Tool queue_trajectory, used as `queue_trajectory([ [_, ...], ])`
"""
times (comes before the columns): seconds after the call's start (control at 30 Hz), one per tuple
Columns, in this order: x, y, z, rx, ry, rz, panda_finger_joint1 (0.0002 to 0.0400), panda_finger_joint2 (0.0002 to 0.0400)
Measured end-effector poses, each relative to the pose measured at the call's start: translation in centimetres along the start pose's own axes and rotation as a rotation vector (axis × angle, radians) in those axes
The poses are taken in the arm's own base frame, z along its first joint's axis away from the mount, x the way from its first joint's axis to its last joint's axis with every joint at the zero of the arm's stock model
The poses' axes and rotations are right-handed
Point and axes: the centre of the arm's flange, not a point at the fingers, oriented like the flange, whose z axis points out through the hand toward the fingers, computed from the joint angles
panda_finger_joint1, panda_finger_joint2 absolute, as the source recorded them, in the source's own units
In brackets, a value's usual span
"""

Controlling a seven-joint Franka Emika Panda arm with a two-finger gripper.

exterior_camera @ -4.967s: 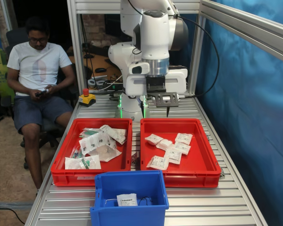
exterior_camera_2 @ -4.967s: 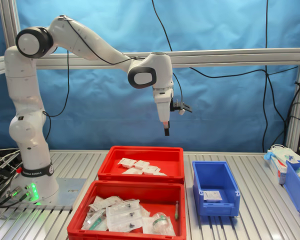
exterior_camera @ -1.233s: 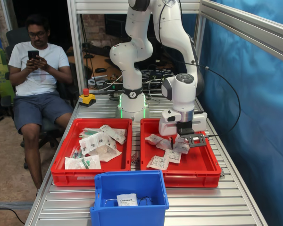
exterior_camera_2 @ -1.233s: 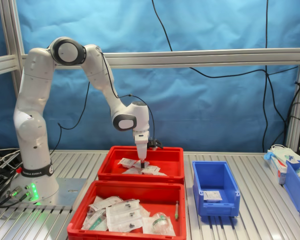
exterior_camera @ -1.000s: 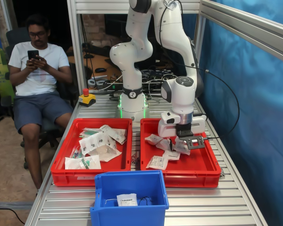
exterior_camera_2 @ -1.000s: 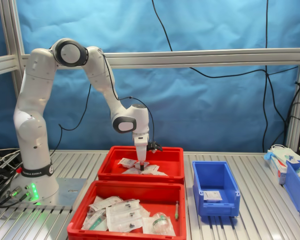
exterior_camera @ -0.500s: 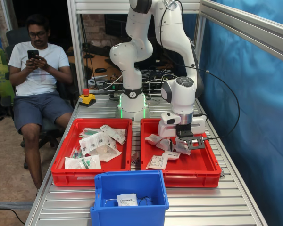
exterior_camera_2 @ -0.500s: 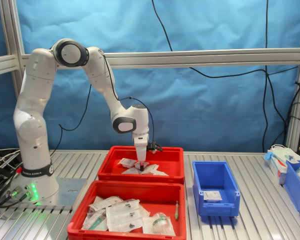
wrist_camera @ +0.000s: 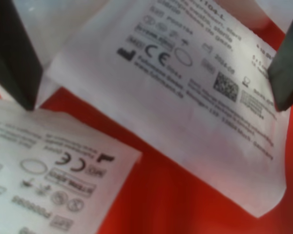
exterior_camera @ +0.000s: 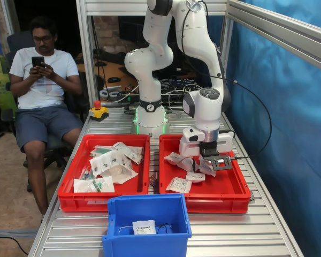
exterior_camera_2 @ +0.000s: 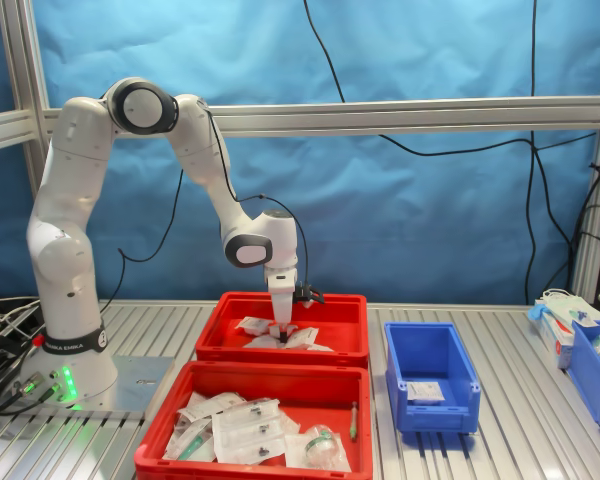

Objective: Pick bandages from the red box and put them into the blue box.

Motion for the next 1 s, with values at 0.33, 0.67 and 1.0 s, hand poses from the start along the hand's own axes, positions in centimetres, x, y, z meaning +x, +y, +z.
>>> queue_trajectory([
  [0.33,-0.02,0.03,0.09,-0.002,-0.001,0.0,0.0366,0.0366],
  [0.67,-0.17,-0.01,0.18,-0.003,-0.002,-0.003,0.0266,0.0266],
  [1.0,-0.26,-0.03,0.26,-0.004,-0.003,-0.005,0.0167,0.0167],
])
